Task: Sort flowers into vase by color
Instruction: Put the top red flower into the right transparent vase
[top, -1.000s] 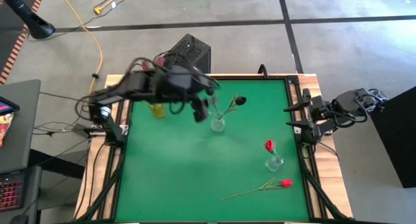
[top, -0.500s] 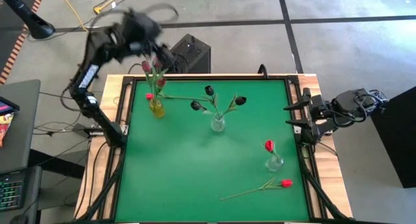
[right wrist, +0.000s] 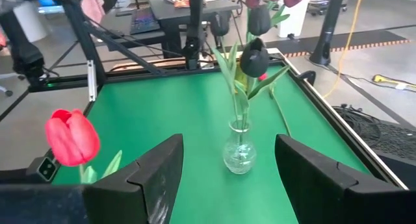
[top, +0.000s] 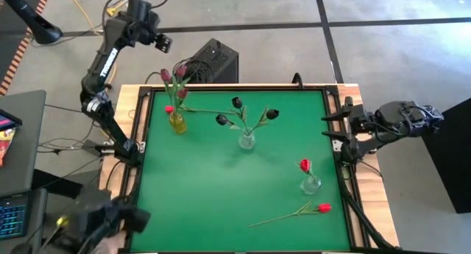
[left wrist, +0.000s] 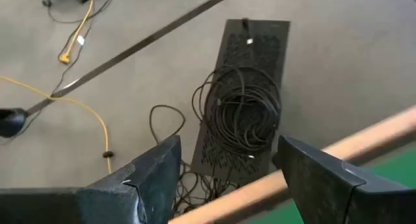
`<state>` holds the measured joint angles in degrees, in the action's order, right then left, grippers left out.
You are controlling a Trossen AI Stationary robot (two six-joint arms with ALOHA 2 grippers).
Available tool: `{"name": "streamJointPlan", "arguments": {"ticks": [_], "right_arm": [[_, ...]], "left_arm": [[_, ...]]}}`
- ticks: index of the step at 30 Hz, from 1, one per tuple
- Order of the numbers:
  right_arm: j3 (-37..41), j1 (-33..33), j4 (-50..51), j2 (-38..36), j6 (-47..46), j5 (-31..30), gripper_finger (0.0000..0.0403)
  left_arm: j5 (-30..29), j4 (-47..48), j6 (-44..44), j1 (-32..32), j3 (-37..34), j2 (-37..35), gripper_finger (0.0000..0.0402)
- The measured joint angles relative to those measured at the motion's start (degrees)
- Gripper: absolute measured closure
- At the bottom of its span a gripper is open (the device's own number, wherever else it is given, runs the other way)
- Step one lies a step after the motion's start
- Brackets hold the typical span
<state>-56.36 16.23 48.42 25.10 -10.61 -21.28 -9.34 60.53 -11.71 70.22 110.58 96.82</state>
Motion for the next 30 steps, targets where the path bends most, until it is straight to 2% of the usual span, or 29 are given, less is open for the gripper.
{"name": "streamJointPlan", "arguments": {"ticks": [7,15,24,30], "right_arm": [[0.0,-2.7,-0.1,0.0,0.6,-0.1,0.0133],[0.0,-5.3,-1.8,0.0,3.6,-0.1,0.0133],[0.0,-5.9,-2.1,0.0,3.6,0.0,0.0133],[0.0,-5.9,-2.1,0.0,3.8,0.1,0.0133]], "left_arm": [[0.2,-17.0,0.8,1.9,-15.7,0.0,0.0157],[1.4,-28.6,2.5,-2.6,-27.4,-0.1,0.0157],[4.2,-32.4,-4.9,-10.4,-33.8,-0.1,0.0157],[4.2,-32.8,-8.9,-14.2,-33.7,3.9,0.0157]]}}
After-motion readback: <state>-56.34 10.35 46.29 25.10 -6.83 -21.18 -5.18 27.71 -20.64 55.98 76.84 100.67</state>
